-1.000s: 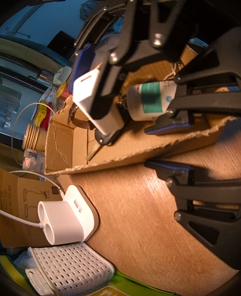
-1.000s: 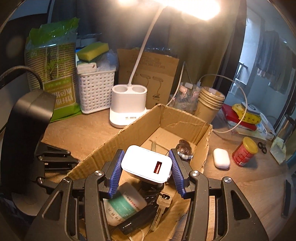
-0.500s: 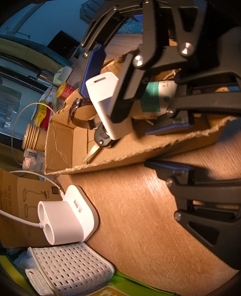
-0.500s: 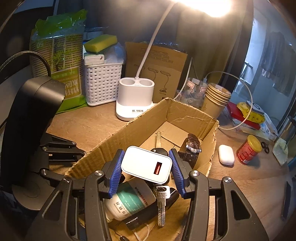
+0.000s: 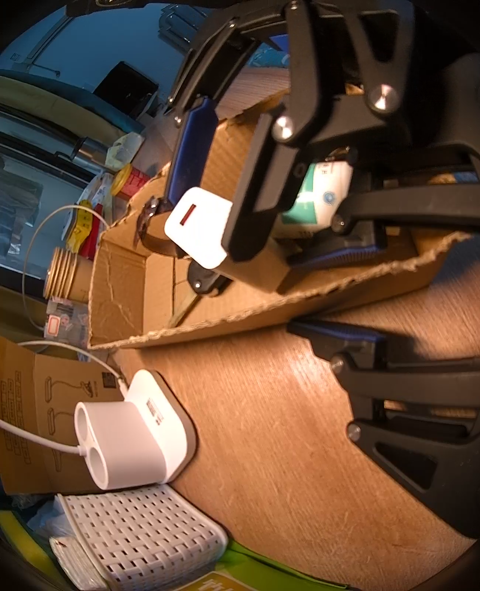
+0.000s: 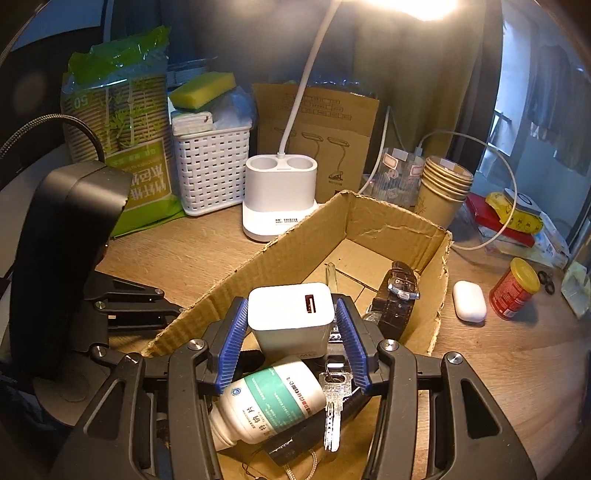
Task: Organize rigid objects
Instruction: 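Carry the white charger into the cardboard box and open the right gripper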
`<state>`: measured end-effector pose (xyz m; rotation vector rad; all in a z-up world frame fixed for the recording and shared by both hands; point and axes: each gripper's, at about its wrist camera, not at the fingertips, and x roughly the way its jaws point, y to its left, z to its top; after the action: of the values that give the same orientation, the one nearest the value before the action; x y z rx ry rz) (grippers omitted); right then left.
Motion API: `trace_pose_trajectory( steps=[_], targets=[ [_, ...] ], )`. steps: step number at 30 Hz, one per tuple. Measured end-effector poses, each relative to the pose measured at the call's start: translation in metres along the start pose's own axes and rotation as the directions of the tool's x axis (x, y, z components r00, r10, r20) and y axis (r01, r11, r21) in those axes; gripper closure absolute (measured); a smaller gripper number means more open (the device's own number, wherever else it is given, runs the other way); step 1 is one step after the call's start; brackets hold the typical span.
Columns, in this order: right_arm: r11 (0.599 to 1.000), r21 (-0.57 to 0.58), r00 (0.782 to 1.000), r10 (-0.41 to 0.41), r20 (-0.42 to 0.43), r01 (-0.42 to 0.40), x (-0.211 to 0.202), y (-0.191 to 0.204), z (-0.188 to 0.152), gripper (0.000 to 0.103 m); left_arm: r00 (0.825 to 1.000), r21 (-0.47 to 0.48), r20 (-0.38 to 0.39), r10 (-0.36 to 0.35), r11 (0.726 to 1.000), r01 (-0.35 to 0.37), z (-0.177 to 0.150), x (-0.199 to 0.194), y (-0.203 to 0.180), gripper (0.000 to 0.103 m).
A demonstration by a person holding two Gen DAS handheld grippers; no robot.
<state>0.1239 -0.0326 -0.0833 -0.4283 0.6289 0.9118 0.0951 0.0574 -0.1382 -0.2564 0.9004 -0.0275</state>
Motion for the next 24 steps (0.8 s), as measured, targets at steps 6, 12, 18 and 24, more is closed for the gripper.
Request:
trace_pose_trajectory(
  steps=[6,12,18,24],
  targets=[
    [1.0,0.017,0.999,-0.024,0.031,0.023,-0.007,-0.007,0.002,0.051,1.0,0.0,0.0,0.0,1.0,0.0,0.0,0.0,0.0,0.073],
    [0.998,0.02,0.997,-0.061,0.053,0.06,-0.013,-0.015,0.003,0.051,1.0,0.0,0.0,0.0,1.0,0.0,0.0,0.0,0.0,0.073],
    [0.996,-0.024,0.996,-0.081,0.026,0.082,0.005,-0.008,0.017,0.053,1.0,-0.001,0.0,-0.001,1.0,0.001,0.0,0.0,0.0,0.073],
    [0.998,-0.05,0.999,-0.048,0.007,0.048,0.01,-0.004,0.022,0.06,1.0,-0.002,-0.004,-0.002,1.0,0.002,0.0,0.0,0.002,0.073]
  ],
)
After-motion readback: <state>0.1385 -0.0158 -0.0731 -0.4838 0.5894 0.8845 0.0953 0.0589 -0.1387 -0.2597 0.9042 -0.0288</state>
